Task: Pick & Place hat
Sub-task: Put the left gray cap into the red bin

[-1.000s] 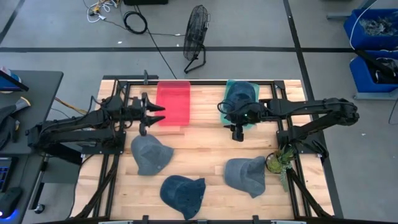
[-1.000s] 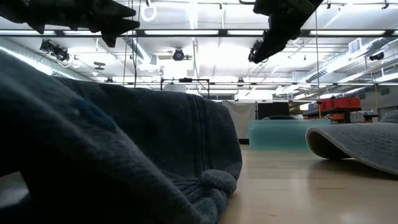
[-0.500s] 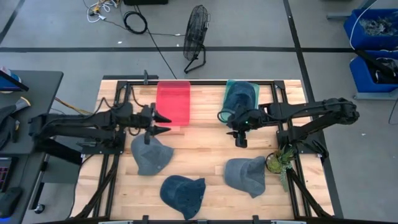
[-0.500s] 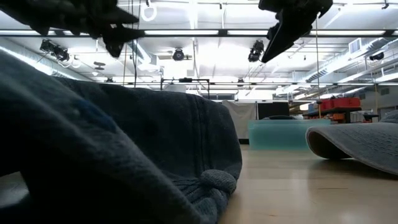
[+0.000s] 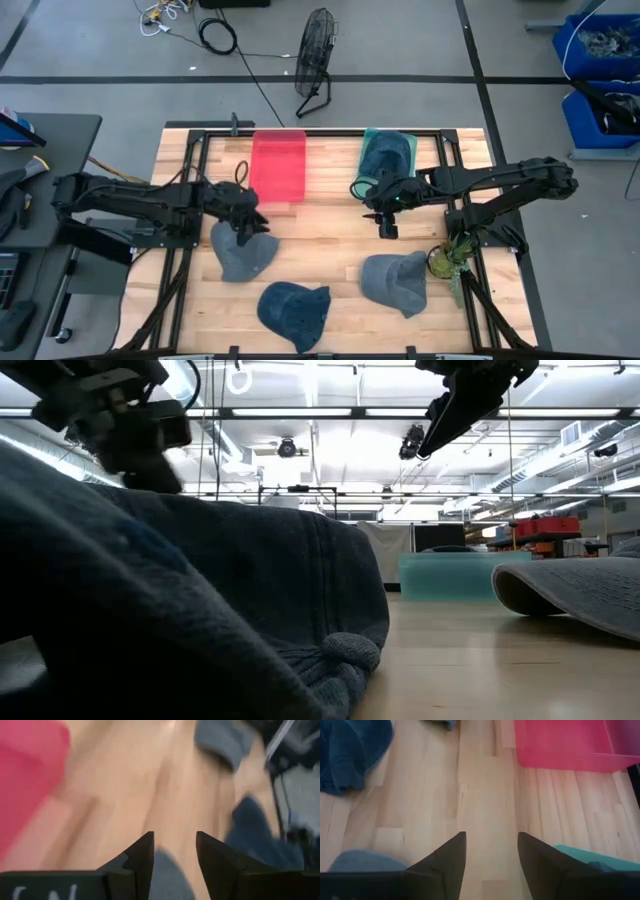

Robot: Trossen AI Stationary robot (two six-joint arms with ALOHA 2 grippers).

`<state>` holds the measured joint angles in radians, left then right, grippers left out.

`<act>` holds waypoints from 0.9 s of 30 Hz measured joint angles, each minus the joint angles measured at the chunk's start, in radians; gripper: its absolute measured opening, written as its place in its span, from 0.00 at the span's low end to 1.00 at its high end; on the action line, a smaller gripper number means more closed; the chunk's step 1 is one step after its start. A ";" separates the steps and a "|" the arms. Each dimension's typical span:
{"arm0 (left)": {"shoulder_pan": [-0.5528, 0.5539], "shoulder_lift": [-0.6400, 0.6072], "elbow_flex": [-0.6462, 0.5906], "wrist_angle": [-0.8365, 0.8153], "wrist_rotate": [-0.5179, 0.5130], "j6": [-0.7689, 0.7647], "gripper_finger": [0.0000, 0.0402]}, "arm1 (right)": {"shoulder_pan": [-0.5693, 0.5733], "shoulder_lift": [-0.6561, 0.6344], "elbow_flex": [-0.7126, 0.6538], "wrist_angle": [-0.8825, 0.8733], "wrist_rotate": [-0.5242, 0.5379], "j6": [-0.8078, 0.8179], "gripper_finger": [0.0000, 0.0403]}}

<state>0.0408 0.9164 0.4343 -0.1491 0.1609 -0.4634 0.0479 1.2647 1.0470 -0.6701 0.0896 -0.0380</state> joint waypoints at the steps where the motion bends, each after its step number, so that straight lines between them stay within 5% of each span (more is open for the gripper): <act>1: -0.017 -0.001 0.000 -0.025 0.005 -0.006 0.35 | 0.000 0.000 0.000 0.000 0.000 0.000 0.45; 6: -0.078 -0.001 0.000 -0.139 -0.022 -0.056 0.34 | 0.000 0.000 0.000 0.000 0.000 0.000 0.45; 14: -0.146 -0.001 0.000 -0.327 -0.206 -0.022 0.42 | 0.000 0.000 0.000 0.000 0.000 -0.001 0.45; 20: -0.170 0.000 0.000 -0.444 -0.217 -0.069 0.44 | 0.000 0.000 0.000 0.000 0.000 -0.001 0.45; 24: -0.178 0.000 0.000 -0.457 -0.240 -0.109 0.38 | 0.000 0.000 0.000 0.000 0.000 -0.004 0.45; 27: -0.193 0.000 0.000 -0.414 -0.226 -0.045 0.23 | 0.000 0.000 -0.001 0.000 0.000 -0.008 0.45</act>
<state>-0.1525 0.9165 0.4347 -0.5627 -0.0651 -0.5084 0.0477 1.2644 1.0464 -0.6697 0.0898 -0.0460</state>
